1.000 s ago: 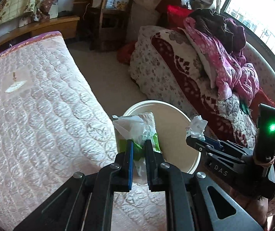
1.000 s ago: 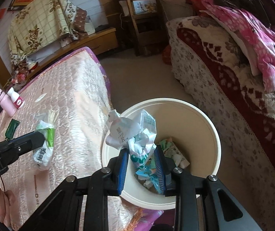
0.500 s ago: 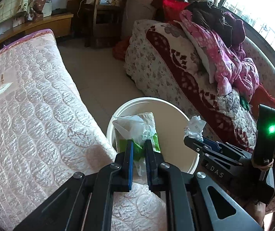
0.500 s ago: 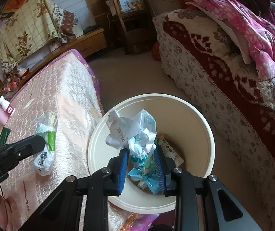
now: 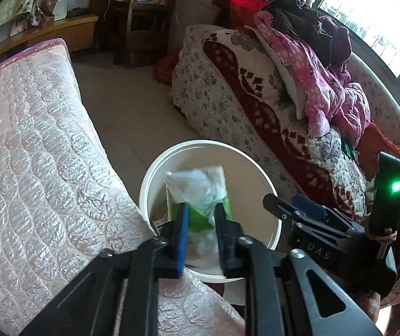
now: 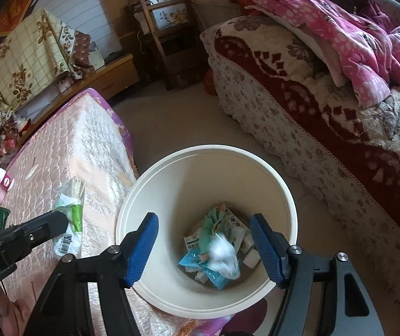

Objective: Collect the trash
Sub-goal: 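Carry plastic bag and tissue over the white bucket and open both tools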

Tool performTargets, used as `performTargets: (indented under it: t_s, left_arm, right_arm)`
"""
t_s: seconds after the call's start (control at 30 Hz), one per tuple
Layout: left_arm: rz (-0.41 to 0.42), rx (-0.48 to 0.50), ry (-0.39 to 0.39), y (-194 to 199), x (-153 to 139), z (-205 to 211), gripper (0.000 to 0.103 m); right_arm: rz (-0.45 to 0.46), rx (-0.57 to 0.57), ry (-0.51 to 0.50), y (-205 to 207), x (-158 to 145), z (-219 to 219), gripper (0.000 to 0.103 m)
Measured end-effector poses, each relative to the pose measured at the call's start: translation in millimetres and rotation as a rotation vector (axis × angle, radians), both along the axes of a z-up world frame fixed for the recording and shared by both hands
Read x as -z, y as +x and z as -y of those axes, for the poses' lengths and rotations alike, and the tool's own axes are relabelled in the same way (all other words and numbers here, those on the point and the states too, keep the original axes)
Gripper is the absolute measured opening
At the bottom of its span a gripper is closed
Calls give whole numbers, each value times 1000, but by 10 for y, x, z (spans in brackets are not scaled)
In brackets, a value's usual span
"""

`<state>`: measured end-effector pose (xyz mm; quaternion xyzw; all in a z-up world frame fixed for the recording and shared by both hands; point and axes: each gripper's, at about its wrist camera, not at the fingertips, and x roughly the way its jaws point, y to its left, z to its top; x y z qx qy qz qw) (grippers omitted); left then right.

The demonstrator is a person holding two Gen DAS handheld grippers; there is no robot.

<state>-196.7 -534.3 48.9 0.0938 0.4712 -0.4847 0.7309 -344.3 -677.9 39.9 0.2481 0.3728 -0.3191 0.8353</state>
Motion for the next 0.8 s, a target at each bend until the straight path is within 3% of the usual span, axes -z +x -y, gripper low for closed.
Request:
performTargets:
  t_s: [0.47,0.67,0.73,0.8]
  left_arm:
    - [93,-53,8,26,-198,-292,30]
    - [144,-96,5,69,-271,-525,34]
    - [160,-119,5,91,-296,-638,38]
    - [176,-139,-2,108,-320,-752,54]
  right_arm:
    - [6,-39,-14,55,-25,-83,72]
    - [-6,-81,-67,132,-98,-259,72]
    - [-14,-96,-86,164,-137,-328,72]
    - [-13,-119,-104,206,-208,-418,72]
